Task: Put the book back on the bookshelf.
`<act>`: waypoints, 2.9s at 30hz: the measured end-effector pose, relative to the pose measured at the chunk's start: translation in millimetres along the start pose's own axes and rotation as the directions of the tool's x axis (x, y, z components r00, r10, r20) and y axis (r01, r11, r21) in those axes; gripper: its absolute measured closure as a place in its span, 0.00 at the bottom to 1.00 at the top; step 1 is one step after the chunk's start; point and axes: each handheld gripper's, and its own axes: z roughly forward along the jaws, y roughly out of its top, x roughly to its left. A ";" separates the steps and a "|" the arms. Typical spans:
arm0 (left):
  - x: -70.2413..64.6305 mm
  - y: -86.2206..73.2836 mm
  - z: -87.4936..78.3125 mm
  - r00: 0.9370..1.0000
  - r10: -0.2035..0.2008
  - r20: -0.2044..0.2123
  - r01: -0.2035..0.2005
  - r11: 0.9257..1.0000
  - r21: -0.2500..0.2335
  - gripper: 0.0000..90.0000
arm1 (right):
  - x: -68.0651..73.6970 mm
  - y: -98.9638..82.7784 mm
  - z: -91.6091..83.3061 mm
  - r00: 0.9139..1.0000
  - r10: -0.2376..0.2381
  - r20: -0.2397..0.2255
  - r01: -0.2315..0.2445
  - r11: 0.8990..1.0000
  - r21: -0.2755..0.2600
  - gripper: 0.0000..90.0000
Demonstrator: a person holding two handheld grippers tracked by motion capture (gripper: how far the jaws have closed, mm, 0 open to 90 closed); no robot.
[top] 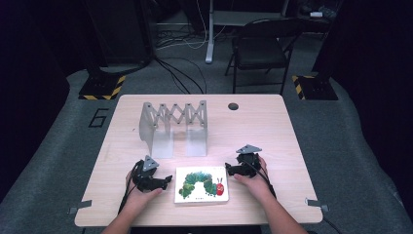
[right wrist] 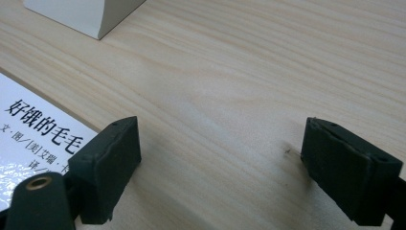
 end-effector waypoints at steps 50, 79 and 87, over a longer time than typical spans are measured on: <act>-8.0 4.1 -18.3 0.998 -0.032 0.054 0.032 0.999 0.007 0.41 | 5.4 13.3 -12.4 0.999 0.035 -0.041 -0.031 0.996 0.088 0.53; -46.5 4.0 -32.8 0.987 -0.010 0.160 0.009 1.000 0.005 0.38 | 17.8 18.7 -20.5 0.991 0.028 -0.134 -0.016 0.996 0.090 0.52; -64.0 -1.5 -35.3 0.982 0.023 0.186 -0.028 0.999 0.020 0.36 | 23.7 21.0 -16.8 0.989 0.012 -0.150 0.002 0.995 0.095 0.51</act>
